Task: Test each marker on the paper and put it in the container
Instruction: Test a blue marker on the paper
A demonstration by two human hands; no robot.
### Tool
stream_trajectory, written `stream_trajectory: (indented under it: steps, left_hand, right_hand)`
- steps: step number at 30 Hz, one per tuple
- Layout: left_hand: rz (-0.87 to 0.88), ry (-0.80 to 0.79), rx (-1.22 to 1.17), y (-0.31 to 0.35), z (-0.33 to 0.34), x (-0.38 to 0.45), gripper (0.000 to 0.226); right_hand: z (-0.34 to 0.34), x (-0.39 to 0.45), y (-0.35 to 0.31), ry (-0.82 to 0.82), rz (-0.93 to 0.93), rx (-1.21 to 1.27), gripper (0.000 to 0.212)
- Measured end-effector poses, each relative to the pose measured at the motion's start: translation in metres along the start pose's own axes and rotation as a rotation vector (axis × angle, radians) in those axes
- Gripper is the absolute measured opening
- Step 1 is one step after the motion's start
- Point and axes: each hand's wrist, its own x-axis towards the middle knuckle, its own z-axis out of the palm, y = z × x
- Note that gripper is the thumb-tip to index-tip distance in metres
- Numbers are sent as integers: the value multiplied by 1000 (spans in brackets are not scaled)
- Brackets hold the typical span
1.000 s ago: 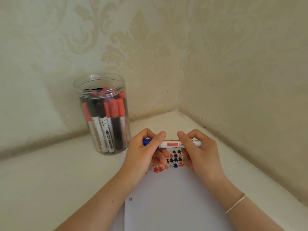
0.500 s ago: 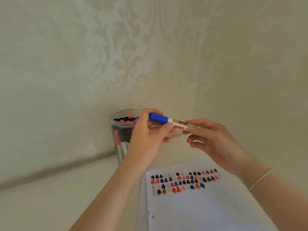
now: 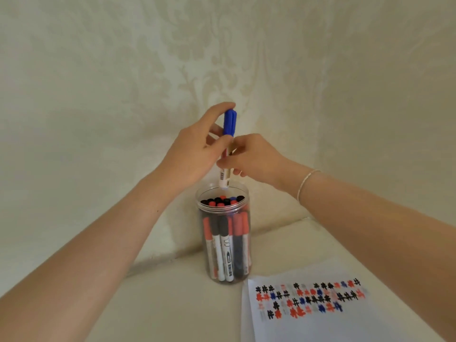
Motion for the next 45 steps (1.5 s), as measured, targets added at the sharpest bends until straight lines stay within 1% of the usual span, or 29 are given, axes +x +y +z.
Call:
stream_trajectory:
  steps: [2,4,5,6,7,9,11,13,15,17,22,25,28,30,32,35,37,41,43,45]
  left_hand:
    - [-13,9,22,-11,1,-2,48]
    - [-82,23,96,-27,4,-6,31]
    - [-103,-23,200,-35,6,-9,22]
    - [-100,-111,330,-42,8,-13,16]
    - [-84,-215,437,-48,12,-17,15]
    - [-81,-366,532,-52,16,-22,15]
    - [-85,-441,593,-52,19,-20,20]
    - [-144,-559,630,-51,24,-17,17]
    - [-244,-665,553,-46,26,-17,24]
    - [-262,-699,525,-41,23,-21,29]
    - [-191,-659,504,-23,14,-33,30]
    - [-159,-643,484,-17,16,-39,31]
    - [-138,-632,444,-12,13,-45,37]
    - [-121,-611,464,-8,12,-51,32]
    - [-111,-557,497,-3,12,-56,27]
    - [-100,-455,551,7,14,-64,26]
    - [-74,-414,608,13,15,-67,28]
    - [-65,-381,657,15,13,-71,28]
    - [-68,-383,673,14,12,-72,31]
    - [-56,-396,675,17,13,-73,32]
  right_hand:
    - [1,7,3,-10,14,17,18]
    - [0,11,7,-5,52,14,17]
    - [-2,12,8,-4,72,24,14]
    - [-4,13,9,-11,91,39,11]
    - [-5,12,9,-29,107,57,12]
    - [-6,11,9,-61,121,69,21]
    - [-5,8,8,-37,60,25,21]
    - [-2,2,7,-19,-34,-29,15]
    - [-1,-6,9,-22,-111,-47,8]
    - [-2,-16,12,-27,-165,-27,11]
    - [-8,-34,17,-9,-374,-105,8]
    - [-12,-41,16,-24,-424,-130,4]
    - [-15,-46,13,-62,-377,-103,8]
    - [-15,-48,11,-101,-342,-115,6]
    - [-16,-48,7,-109,-310,-123,4]
    - [-18,-46,-2,-134,-270,-184,3]
    - [-19,-46,-7,-154,-259,-212,6]
    - [-23,-48,-8,-166,-249,-203,20]
    - [-26,-49,-6,-206,-180,-187,19]
    - [-25,-49,-6,-229,-127,-230,17]
